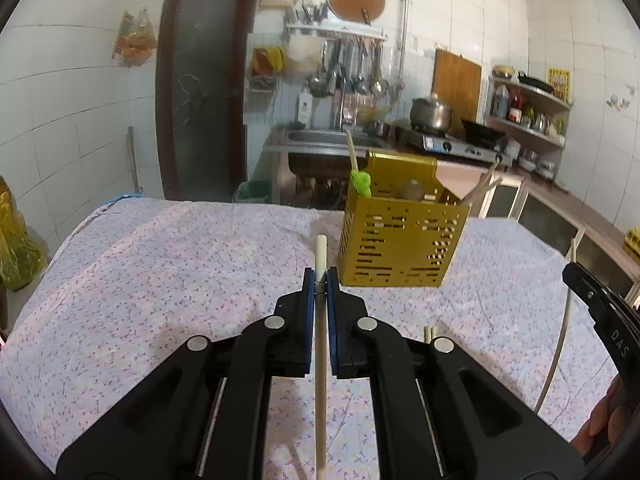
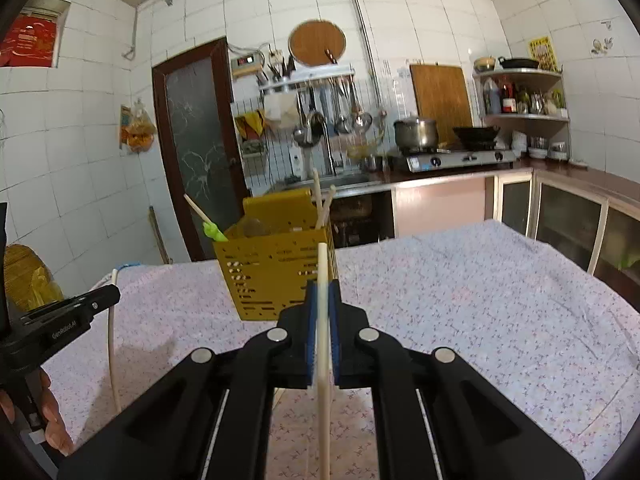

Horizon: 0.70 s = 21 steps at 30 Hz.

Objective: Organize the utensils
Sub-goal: 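Carry both chopsticks up to the yellow holder and insert them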

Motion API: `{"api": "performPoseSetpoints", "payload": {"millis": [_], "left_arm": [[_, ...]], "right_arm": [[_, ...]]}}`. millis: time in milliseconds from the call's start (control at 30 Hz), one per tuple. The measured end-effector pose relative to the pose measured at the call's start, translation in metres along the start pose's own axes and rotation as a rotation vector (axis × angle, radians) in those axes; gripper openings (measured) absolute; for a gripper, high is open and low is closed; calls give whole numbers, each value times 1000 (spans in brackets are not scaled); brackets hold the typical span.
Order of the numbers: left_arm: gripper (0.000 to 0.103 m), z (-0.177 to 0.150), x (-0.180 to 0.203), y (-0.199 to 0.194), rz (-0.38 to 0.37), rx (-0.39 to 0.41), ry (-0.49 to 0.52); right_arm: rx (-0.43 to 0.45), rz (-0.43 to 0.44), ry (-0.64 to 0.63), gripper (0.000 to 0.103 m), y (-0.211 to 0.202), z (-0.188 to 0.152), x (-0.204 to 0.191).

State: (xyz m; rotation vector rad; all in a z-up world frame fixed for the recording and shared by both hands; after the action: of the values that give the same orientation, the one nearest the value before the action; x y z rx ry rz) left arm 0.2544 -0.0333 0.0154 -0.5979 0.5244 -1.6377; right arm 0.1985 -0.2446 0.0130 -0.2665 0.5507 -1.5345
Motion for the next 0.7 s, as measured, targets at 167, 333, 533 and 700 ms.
{"api": "performPoseSetpoints", "payload": {"millis": [167,333,533,700], "left_arm": [[5,-6,-2,-11,-13,26,-1],[5,-9,-2,-25,-19,76,11],[4,3,1,-41,-39,127,10],[4,33,12,-47,-60,176,21]], "right_arm": [[53,-7,-32,6,-17,0,-6],[98,-21,-51,6,-29,-1,-11],[156,-24,-62,6,-44,16,-17],[195,-14,-56,6,-44,41,-21]]}}
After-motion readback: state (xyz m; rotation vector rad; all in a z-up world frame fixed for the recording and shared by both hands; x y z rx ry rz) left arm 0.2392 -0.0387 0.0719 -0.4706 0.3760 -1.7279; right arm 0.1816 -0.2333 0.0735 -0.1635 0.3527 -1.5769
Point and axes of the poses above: each gripper's, at about its wrist camera, not at the fingertips, and y roughly the way its jaws point, x to its right, z to its top, the point moved 9 cm from there along y, roughly the way its jaws point, and after that the axes turned 12 degrees about -x, right-handed, at the moved point
